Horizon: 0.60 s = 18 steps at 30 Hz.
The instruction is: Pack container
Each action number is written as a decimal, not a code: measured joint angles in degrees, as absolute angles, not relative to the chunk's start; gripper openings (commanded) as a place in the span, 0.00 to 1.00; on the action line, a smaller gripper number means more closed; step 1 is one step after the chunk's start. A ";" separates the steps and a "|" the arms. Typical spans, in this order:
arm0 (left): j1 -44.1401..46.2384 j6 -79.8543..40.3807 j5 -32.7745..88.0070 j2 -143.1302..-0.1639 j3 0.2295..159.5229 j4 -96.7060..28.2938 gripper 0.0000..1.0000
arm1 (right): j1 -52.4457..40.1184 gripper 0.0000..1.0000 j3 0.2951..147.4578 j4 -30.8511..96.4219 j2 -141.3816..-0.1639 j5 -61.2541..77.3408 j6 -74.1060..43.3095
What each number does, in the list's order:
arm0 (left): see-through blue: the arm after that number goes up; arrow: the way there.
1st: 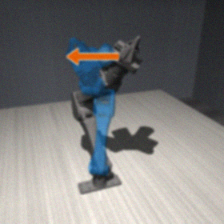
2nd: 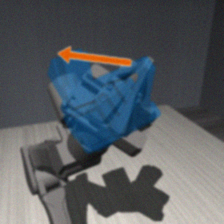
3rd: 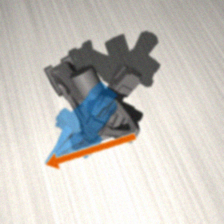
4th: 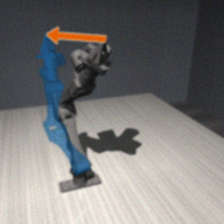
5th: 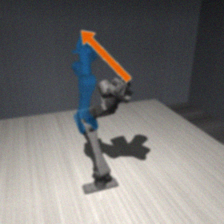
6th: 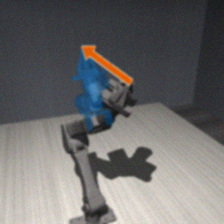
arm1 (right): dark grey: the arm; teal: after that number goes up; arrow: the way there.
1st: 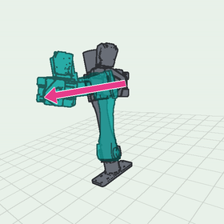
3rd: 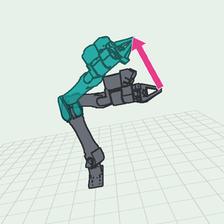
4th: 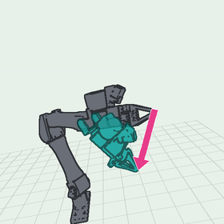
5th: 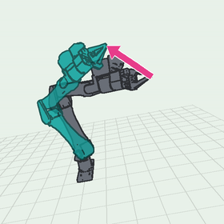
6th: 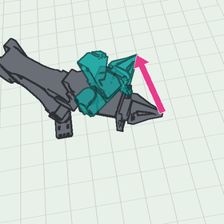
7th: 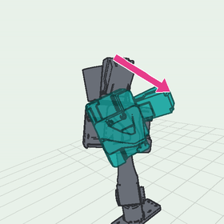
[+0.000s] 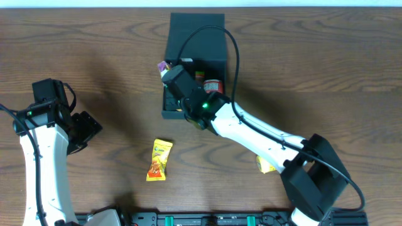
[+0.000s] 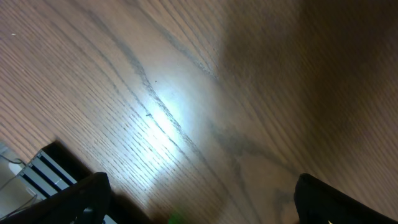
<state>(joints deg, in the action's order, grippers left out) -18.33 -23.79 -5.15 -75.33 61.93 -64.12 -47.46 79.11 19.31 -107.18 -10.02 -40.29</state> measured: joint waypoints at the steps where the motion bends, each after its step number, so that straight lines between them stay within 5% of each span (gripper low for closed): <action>1: -18.33 -23.79 -5.15 -75.33 61.93 -64.10 0.95 | -47.62 0.01 79.11 19.84 -107.09 -10.79 -40.36; 18: -18.33 -23.81 -5.15 -75.33 61.93 -64.10 0.95 | -47.99 0.04 79.09 21.89 -106.87 -18.63 -41.15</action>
